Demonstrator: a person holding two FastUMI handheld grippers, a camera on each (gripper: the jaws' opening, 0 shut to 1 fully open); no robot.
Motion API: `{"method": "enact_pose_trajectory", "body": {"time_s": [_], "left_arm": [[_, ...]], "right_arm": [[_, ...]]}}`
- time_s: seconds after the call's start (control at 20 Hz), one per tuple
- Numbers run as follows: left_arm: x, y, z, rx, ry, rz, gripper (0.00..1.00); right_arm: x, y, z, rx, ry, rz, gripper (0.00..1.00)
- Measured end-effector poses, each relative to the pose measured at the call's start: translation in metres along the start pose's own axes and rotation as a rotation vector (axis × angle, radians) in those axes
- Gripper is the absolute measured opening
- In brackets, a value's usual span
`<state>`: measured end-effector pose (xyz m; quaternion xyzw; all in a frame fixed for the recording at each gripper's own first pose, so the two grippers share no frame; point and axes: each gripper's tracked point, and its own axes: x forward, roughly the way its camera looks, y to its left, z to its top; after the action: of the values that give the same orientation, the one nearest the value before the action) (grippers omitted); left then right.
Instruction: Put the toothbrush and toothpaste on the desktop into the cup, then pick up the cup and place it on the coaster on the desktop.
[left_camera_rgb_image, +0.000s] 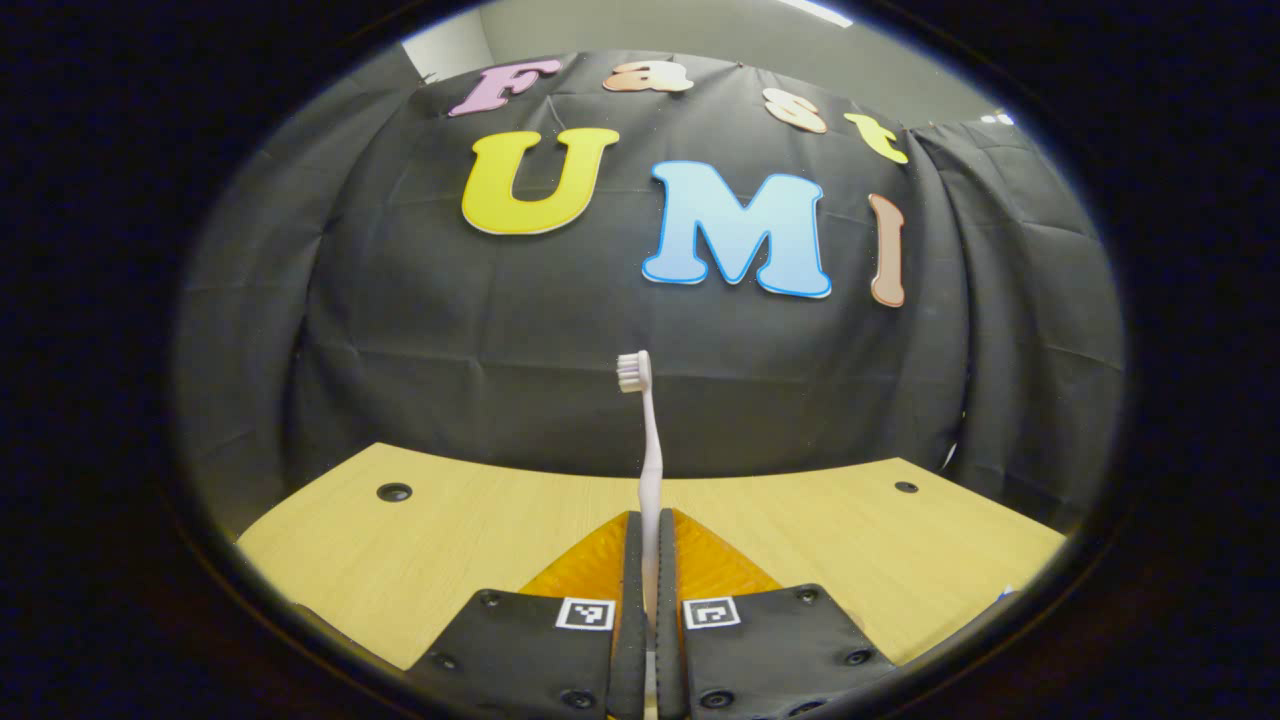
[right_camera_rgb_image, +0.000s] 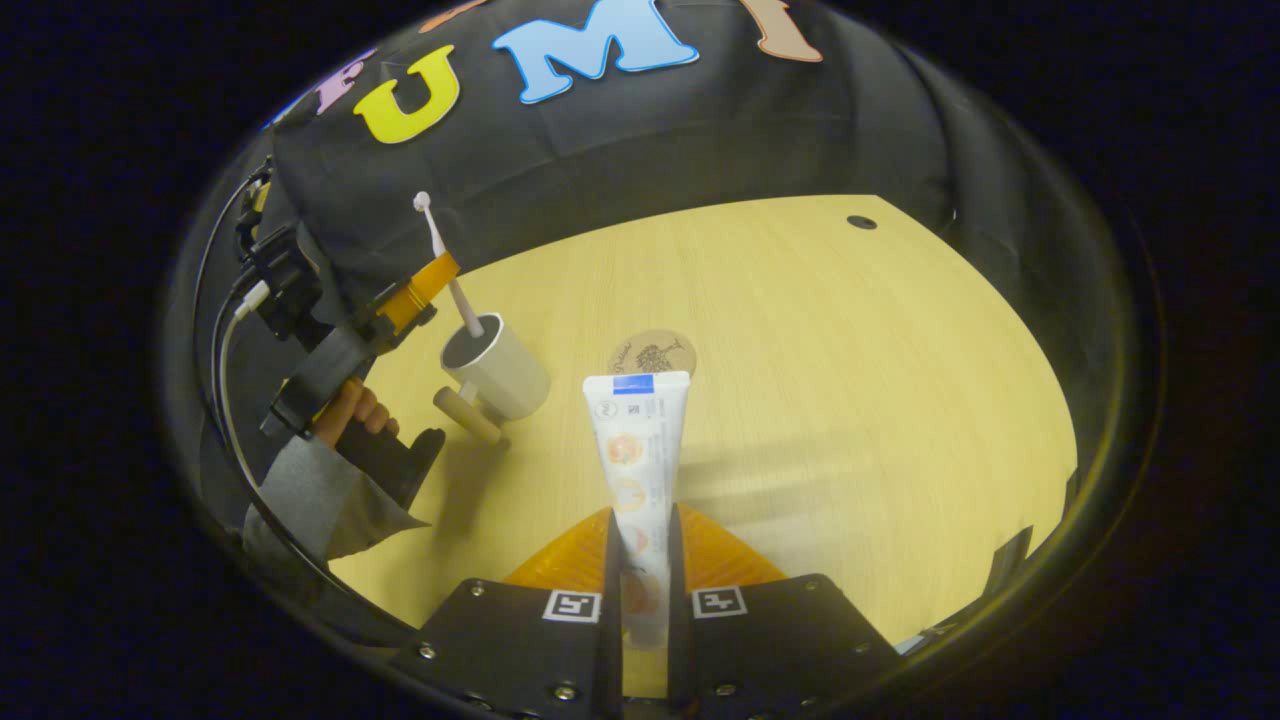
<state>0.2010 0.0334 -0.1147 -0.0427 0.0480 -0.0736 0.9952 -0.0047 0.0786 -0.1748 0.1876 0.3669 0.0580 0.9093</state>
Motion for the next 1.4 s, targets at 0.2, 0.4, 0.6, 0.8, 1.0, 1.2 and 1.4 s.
{"method": "enact_pose_trajectory", "body": {"time_s": [0.2, 0.4, 0.6, 0.8, 1.0, 1.2, 1.4], "left_arm": [[0.001, 0.001, -0.026, 0.007, 0.047, 0.003, 0.11], [-0.007, -0.005, -0.036, 0.014, 0.075, -0.023, 0.08], [-0.018, -0.006, -0.040, -0.008, 0.097, -0.035, 0.29], [-0.028, -0.004, -0.039, -0.006, 0.111, -0.036, 0.59], [-0.041, 0.001, -0.035, 0.015, 0.127, -0.012, 0.86], [-0.058, 0.001, -0.030, 0.018, 0.145, -0.013, 0.80], [-0.075, 0.008, -0.027, 0.009, 0.159, 0.001, 0.93]], "right_arm": [[0.002, 0.002, -0.001, -0.002, 0.013, 0.003, 0.18], [0.006, 0.011, 0.003, -0.025, 0.006, 0.015, 0.18], [0.008, 0.021, 0.014, -0.058, -0.018, 0.031, 0.18], [0.014, 0.035, 0.022, -0.060, -0.033, 0.065, 0.18], [0.020, 0.050, 0.043, -0.091, -0.076, 0.091, 0.18], [0.028, 0.064, 0.072, -0.158, -0.154, 0.104, 0.18], [0.036, 0.085, 0.102, -0.174, -0.227, 0.142, 0.18]]}}
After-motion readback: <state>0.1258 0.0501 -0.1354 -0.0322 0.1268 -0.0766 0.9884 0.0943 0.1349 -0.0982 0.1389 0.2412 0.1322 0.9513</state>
